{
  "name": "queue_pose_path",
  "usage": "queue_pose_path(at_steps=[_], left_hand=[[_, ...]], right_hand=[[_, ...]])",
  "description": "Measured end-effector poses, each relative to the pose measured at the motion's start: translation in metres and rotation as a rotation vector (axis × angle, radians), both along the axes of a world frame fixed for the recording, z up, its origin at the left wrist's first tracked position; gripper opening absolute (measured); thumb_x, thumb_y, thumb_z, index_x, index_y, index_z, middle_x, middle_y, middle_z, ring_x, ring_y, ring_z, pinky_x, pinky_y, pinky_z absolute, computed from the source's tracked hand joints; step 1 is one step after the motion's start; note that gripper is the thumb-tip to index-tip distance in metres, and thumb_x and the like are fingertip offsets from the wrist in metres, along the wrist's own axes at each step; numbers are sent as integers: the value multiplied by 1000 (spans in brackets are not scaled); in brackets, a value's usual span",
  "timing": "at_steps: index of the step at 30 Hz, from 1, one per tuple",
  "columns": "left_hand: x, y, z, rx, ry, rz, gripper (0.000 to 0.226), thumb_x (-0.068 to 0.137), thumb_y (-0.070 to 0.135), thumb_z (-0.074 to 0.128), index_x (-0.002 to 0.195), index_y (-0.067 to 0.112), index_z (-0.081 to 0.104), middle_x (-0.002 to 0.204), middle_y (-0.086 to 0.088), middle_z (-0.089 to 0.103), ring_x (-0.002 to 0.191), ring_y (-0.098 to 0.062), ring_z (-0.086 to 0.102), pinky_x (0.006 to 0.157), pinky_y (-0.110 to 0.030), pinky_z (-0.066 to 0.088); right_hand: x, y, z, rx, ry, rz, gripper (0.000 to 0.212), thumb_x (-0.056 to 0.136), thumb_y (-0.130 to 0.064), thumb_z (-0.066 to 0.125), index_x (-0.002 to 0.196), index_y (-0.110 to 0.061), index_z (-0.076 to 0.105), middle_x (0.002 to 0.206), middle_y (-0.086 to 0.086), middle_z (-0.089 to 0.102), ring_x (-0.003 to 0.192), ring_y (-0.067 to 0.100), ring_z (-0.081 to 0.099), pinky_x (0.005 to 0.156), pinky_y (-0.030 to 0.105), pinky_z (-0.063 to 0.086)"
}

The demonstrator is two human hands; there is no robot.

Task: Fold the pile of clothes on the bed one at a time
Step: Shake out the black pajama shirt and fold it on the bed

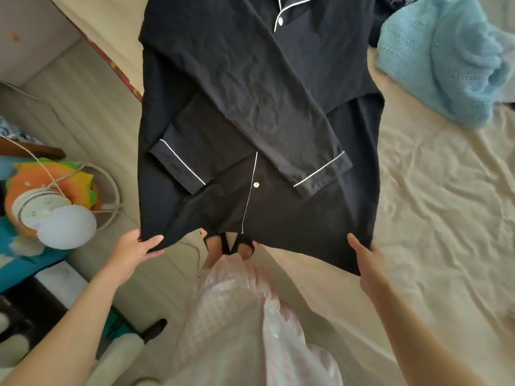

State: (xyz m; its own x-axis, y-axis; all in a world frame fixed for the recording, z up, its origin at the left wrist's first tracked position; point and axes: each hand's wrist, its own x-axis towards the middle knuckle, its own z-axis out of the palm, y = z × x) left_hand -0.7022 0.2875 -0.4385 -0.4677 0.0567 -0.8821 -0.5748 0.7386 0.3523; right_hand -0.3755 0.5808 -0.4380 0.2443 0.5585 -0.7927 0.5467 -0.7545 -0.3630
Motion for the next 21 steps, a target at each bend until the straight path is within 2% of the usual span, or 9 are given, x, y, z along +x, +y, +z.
queue_pose_path(at_steps=[2,3,6,10,12,14,18,21], left_hand=[[8,-5,5,23,-10,142,36,93,7,55,125,-7,48,100,-15,61,83,-24,59,86,-42,49],[11,-8,8,41,2,212,39,94,11,54,128,-6,46,97,-14,61,82,-22,59,86,-41,48],[16,-16,17,133,10,410,43,98,17,47,137,2,38,121,-17,55,102,-26,59,89,-39,46],[23,-17,30,168,8,605,45,102,19,39,142,0,29,133,-24,46,114,-34,53,92,-38,46],[29,-15,38,170,12,637,48,102,20,37,141,-6,26,139,-26,41,122,-36,50,94,-37,47],[35,-15,46,183,19,653,49,102,19,37,140,-8,25,139,-26,40,118,-35,52,95,-38,46],[46,-18,64,221,55,611,45,101,18,40,138,-5,28,117,-25,51,94,-29,62,84,-35,48],[54,-26,73,204,56,574,40,100,18,42,135,-2,34,108,-23,56,92,-27,63,84,-36,48]], right_hand=[[9,-10,-1,-72,74,-112,44,88,-17,64,129,-7,54,121,3,61,111,23,56,101,38,43],[13,-16,0,-95,89,-166,44,88,-15,64,130,-7,52,121,1,60,113,22,54,103,38,41],[24,-29,3,-123,181,-338,35,90,-11,61,124,-11,52,117,0,58,104,19,56,95,36,45],[35,-37,15,-108,319,-496,16,95,-11,55,110,-14,55,112,7,62,93,20,63,83,34,47],[36,-39,23,-66,338,-510,20,96,-11,53,116,-9,54,106,6,62,91,21,63,78,35,49],[33,-40,32,-20,350,-508,28,97,-12,51,125,-8,50,104,6,62,90,21,63,76,34,50],[31,-49,49,46,368,-549,37,98,-13,50,133,-4,44,120,11,57,88,21,63,77,35,51],[32,-62,60,63,389,-567,39,99,-12,48,137,-3,42,126,13,55,88,21,63,82,35,49]])
